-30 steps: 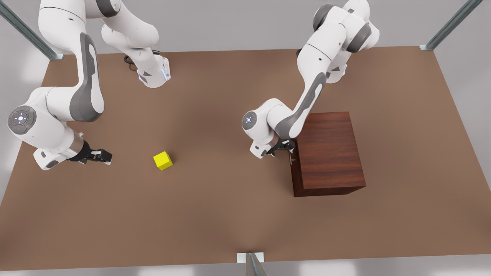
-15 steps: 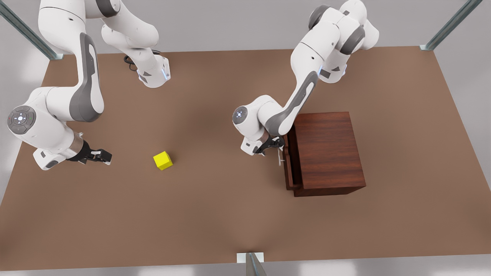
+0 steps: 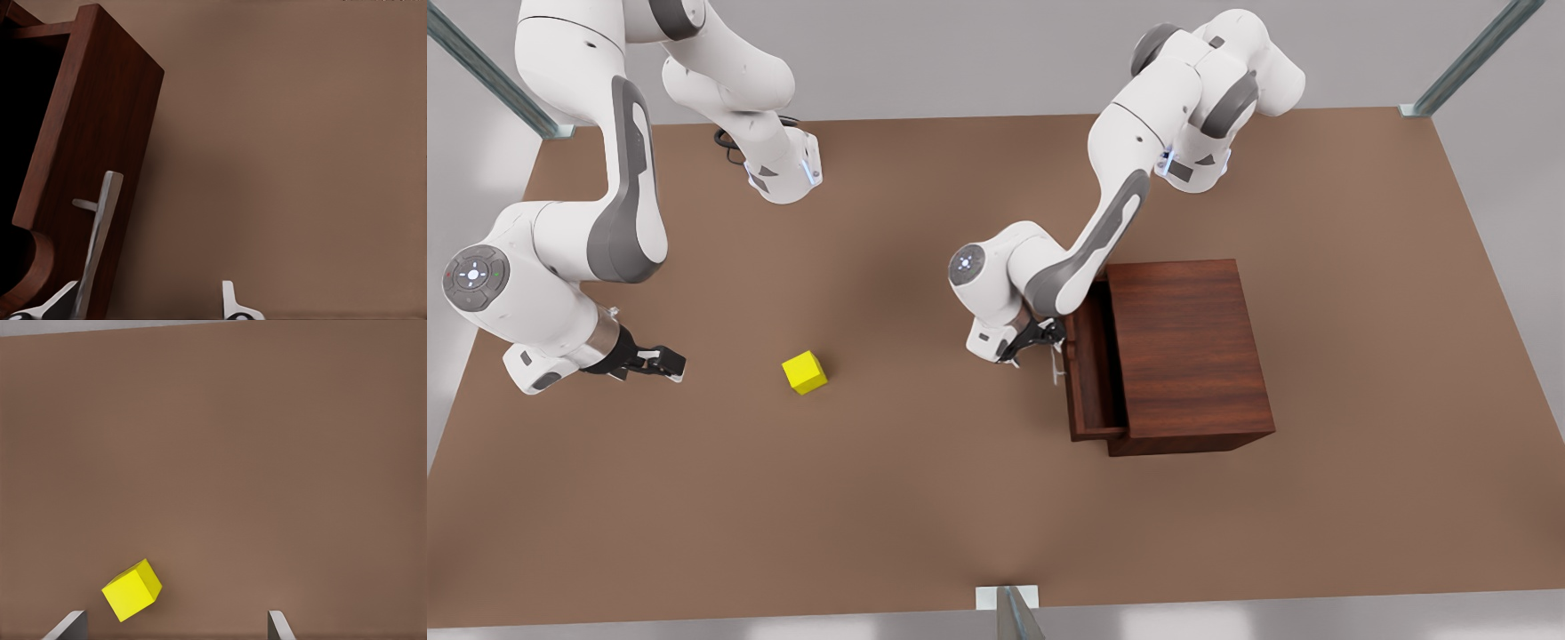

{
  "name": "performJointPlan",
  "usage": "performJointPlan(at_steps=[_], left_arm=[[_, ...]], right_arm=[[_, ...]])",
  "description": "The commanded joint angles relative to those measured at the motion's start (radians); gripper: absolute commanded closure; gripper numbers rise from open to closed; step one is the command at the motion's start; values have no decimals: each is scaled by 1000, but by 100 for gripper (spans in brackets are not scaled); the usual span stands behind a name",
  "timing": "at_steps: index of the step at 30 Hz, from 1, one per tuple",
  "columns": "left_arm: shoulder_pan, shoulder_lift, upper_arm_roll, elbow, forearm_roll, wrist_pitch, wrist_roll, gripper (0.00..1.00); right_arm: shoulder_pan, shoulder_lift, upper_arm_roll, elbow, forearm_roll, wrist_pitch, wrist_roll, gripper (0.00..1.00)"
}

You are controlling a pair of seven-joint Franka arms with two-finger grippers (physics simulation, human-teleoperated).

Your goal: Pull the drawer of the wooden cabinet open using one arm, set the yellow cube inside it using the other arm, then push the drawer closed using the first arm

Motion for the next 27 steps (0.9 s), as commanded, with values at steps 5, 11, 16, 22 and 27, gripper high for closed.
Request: performJointPlan(at_steps=[5,11,16,22,27], left_arm=[[-22,-4,-5,8,-13,-9,-89,0],[85,-325,-92,242,-88,-659,499,0],[766,-743,-54,-509,-459,-14,1273,0],[789,-642,0,-325,-499,-135,1150,0],[861,-647,23,-241,-549,-230,1167,0]], right_arm=[[0,-1,0,1,1,0,-1,0],[-1,-1,-1,1,1,0,-1,0],[189,57,3,-3,2,0,37,0],[301,122,2,5,10,27,673,0],[267,126,0,-107,47,130,904,0]])
